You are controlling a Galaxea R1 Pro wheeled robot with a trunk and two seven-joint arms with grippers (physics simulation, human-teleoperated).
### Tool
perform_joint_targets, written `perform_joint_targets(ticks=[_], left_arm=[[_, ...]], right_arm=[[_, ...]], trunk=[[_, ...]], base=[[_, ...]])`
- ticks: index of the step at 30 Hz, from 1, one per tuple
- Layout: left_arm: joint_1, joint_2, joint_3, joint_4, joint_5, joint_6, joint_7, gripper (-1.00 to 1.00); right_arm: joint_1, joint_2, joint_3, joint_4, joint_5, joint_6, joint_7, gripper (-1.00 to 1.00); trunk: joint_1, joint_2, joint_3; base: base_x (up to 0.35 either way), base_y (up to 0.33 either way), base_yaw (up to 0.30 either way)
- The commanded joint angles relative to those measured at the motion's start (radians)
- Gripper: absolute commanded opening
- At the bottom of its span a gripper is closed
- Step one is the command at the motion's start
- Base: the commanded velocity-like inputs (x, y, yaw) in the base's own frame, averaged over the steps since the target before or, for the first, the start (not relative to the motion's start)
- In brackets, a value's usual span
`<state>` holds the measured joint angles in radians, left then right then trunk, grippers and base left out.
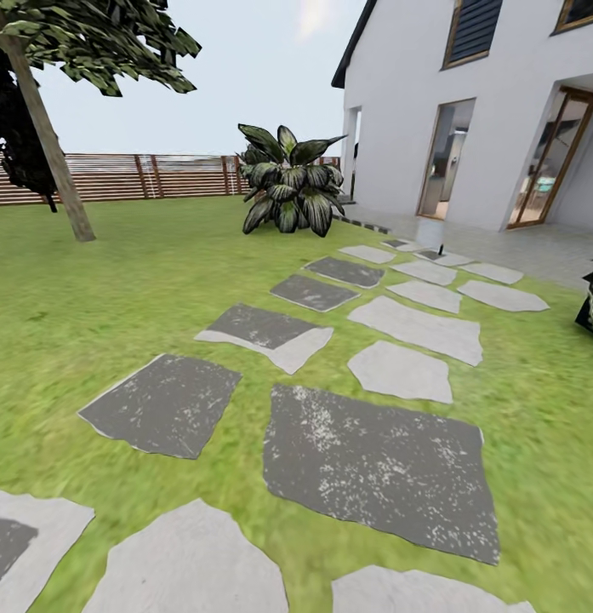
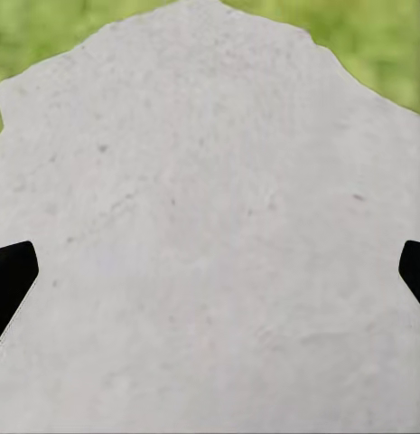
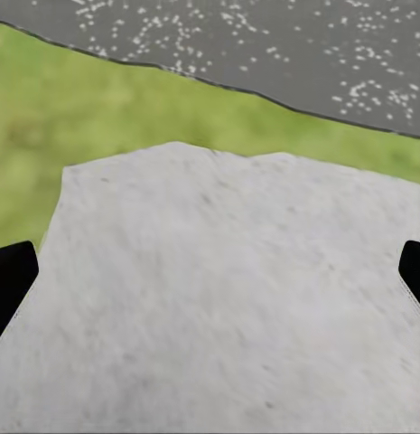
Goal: In the garden, pick up the pesticide atomizer on the floor and spray pesticide onto both trees until each tree trunk is fully covered.
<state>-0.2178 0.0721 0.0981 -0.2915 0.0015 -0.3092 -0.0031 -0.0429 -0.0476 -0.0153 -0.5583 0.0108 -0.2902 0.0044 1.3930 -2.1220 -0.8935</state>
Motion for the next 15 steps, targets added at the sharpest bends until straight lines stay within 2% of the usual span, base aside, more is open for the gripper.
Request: perform_joint_targets(ticks=[1,9,15], left_arm=[[0.000,0.000,0.000,0.000,0.000,0.000,0.000,1.00],[0.000,0.000,0.000,0.000,0.000,0.000,0.000,1.00],[0.000,0.000,0.000,0.000,0.000,0.000,0.000,1.00]], right_arm=[[0.000,0.000,0.000,0.000,0.000,0.000,0.000,1.00],[0.000,0.000,0.000,0.000,0.000,0.000,0.000,1.00],[0.000,0.000,0.000,0.000,0.000,0.000,0.000,1.00]], trunk=[[0.000,0.000,0.000],[0.000,0.000,0.000],[0.000,0.000,0.000]], base=[[0.340,0.000,0.000],[0.340,0.000,-0.007],[0.339,0.000,-0.164]])
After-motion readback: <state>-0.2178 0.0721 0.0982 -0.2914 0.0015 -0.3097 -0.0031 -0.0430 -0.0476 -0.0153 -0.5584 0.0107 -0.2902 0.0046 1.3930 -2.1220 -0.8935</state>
